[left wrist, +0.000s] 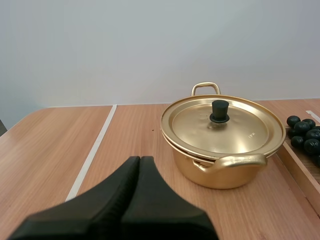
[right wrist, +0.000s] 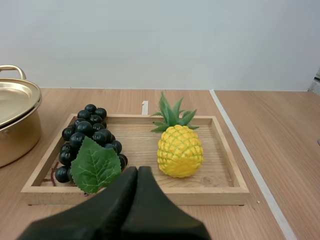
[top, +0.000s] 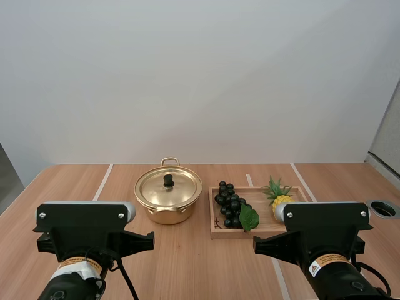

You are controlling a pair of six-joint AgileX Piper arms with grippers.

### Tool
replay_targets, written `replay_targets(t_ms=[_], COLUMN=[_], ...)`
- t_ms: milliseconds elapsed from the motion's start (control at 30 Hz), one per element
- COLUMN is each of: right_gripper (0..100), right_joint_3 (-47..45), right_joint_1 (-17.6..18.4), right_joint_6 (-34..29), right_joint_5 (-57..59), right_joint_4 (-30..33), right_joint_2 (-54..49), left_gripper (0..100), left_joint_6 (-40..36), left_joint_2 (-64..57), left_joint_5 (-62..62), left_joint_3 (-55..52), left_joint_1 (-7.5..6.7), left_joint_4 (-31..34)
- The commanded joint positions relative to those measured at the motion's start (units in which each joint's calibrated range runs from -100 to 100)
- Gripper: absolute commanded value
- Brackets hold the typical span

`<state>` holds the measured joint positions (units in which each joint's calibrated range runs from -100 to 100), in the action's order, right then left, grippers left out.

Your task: Open the pot, put the pineapple inside, and close it

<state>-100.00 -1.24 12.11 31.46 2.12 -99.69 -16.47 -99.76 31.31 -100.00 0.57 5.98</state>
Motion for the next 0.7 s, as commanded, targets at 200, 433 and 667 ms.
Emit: replay_targets(t_ms=[200, 433, 667], right_gripper=[0, 0, 0], right_joint_3=[0.0, 0.0, 0.0], right_joint_1=[3.1, 3.1, 3.1], right_joint_6=[-0.1, -0.1, -0.1], right_joint_5=[0.3, 0.3, -16.4], right_joint_4=[-3.6, -3.3, 0.7], right_joint_2=[-0.3, -0.3, -0.3], left_gripper=[0, 0, 0], left_joint_6=[7.3, 7.3, 7.3], left_joint_2=[-0.2, -0.2, -0.2], left_joint_5=[-0.8, -1.3, -14.3], left_joint_3=[0.0, 0.0, 0.0], left_joint_1=[-3.3, -3.3, -3.3], left_joint_4=[-6.0, -6.0, -6.0])
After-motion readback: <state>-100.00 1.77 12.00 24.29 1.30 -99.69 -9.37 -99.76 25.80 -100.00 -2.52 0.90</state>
